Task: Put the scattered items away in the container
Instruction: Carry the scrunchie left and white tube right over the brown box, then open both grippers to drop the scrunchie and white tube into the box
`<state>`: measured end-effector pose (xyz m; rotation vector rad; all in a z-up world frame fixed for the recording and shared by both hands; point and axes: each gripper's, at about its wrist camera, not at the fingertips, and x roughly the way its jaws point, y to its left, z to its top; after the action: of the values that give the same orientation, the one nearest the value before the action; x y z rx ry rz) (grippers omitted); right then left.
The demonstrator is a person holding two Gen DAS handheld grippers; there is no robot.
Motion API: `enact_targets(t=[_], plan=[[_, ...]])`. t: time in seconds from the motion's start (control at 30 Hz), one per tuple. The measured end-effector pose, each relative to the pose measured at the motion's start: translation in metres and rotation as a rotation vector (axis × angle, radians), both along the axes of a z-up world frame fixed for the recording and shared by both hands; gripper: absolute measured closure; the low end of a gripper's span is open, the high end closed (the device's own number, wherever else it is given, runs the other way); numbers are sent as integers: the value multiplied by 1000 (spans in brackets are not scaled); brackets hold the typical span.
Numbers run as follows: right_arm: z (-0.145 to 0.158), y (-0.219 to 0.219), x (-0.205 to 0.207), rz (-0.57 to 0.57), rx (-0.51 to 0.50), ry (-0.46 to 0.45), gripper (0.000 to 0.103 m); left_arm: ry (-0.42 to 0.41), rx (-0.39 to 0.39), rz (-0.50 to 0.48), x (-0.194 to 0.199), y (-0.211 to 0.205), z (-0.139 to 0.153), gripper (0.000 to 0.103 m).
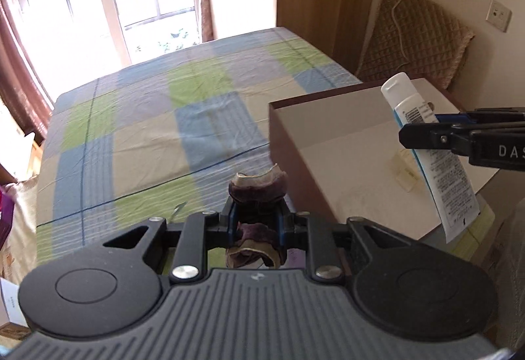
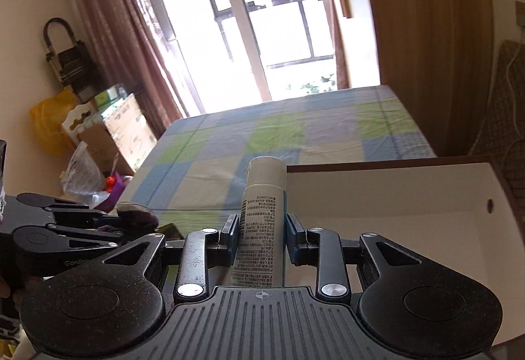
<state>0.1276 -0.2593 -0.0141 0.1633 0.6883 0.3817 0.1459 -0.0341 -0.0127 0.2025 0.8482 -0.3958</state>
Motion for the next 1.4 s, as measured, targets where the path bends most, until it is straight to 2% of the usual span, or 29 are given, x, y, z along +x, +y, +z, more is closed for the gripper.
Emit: enact_targets(t=[0.33, 0.63, 0.93, 1.1, 1.2, 1.23, 1.3, 1.37, 1.4], plan=[[-12, -83, 18, -156, -14, 46, 71, 58, -36, -118, 24, -91, -14, 84], [-52, -114, 36, -179, -194, 152, 71, 154, -22, -157, 36, -154, -47, 84], [-84, -122, 50, -161, -319, 294, 71, 285, -2, -109, 40, -192, -93, 83], [-96, -122, 57, -165, -349, 369, 70, 341, 13, -73, 47, -201, -111, 79], [-100, -127, 60, -170, -338, 406, 69, 345, 41, -70, 48, -204, -117, 71], [-100, -127, 60, -163, -326, 415, 63, 349, 43, -67, 49, -204, -118, 63], [-98, -126, 58, -138, -308, 422, 48, 350, 41, -65, 50, -202, -119, 58], [-94, -124, 55, -132, -309, 417, 45, 347, 43, -57, 50, -200, -118, 51], [-93, -122, 54, -130, -316, 418, 45, 345, 40, -54, 50, -199, -117, 51]])
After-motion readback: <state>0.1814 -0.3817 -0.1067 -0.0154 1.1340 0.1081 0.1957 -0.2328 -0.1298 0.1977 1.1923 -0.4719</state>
